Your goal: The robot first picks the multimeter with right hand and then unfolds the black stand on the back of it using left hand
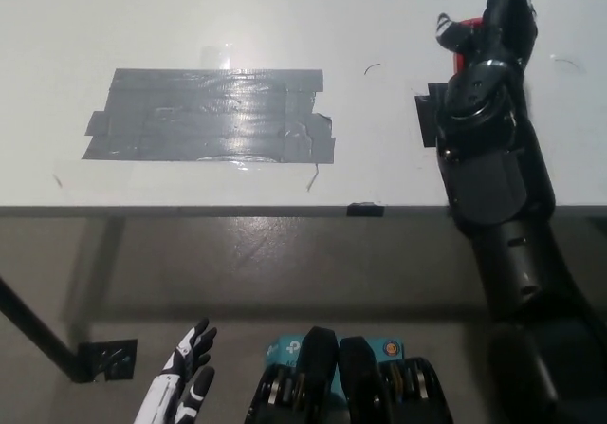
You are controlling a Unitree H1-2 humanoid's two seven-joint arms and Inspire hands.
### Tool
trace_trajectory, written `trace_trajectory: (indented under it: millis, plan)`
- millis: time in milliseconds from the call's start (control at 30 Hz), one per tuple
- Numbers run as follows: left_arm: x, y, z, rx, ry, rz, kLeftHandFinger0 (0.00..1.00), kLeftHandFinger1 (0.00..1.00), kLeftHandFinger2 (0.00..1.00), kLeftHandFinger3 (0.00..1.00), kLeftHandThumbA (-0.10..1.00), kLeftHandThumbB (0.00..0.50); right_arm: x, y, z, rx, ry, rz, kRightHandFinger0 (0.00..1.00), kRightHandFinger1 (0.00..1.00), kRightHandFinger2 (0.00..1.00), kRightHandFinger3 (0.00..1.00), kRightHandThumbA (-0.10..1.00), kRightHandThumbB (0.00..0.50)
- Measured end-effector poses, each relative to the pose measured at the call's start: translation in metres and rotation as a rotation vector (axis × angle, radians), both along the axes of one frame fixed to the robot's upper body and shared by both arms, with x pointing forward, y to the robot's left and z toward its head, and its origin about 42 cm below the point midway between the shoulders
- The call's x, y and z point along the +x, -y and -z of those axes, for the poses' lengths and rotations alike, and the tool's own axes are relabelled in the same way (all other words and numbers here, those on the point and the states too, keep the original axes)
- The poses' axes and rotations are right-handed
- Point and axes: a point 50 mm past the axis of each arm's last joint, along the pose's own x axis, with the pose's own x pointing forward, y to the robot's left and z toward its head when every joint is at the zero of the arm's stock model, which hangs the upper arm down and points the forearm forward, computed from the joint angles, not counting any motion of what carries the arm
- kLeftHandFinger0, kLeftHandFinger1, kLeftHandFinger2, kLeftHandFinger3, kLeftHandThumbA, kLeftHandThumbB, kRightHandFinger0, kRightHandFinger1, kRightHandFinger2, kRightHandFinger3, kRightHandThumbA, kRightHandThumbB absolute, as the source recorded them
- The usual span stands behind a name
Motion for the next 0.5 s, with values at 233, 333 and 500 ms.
trace_trajectory:
  millis: [233,333,500]
  plan:
    - [0.000,-0.001,0.000,0.002,0.002,0.000,1.00,1.00,1.00,1.00,0.94,0.195,0.003,0.013,-0.001,-0.056,0.012,0.041,1.00,1.00,1.00,1.00,0.77,0.500]
    - [0.000,-0.001,0.000,0.004,0.002,0.000,1.00,1.00,1.00,1.00,0.94,0.195,0.003,0.012,-0.003,-0.075,0.022,0.042,1.00,1.00,1.00,1.00,0.78,0.500]
    - [0.001,-0.002,-0.001,0.007,0.003,0.001,1.00,1.00,1.00,1.00,0.94,0.197,0.003,0.010,-0.006,-0.091,0.032,0.038,1.00,1.00,1.00,1.00,0.87,0.500]
